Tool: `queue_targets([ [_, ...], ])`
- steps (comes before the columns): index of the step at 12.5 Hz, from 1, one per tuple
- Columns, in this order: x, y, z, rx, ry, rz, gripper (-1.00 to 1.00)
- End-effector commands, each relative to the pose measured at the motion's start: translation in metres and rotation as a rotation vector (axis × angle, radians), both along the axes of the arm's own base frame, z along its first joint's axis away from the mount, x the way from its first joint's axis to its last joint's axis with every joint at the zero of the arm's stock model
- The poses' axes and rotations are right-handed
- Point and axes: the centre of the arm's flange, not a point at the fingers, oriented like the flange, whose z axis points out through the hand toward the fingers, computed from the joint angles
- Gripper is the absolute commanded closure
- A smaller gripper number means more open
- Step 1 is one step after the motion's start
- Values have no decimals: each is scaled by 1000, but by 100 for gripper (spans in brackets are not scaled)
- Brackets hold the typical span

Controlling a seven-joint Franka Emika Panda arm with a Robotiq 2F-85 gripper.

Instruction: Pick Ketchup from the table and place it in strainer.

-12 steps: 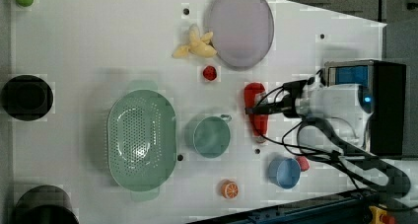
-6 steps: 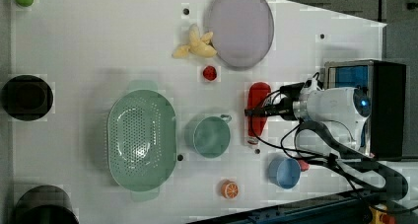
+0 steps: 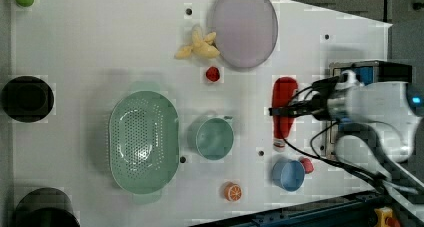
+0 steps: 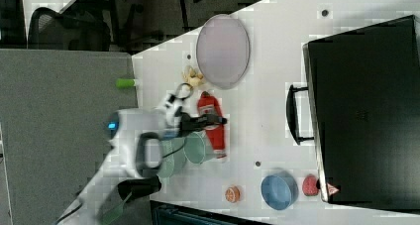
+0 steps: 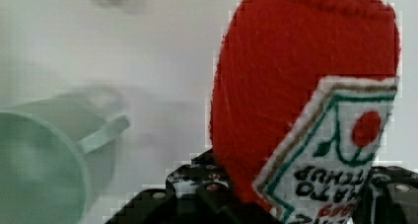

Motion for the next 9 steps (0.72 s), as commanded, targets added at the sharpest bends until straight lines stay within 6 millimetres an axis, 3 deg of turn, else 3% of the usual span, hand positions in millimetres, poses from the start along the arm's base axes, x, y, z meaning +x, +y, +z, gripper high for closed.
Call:
queue_targets([
  [1, 11, 34, 92, -12, -65, -10, -25],
  [4, -2, 85, 133, -32, -72, -86, -25],
  [9, -39, 193, 135, -47, -70, -249, -25],
])
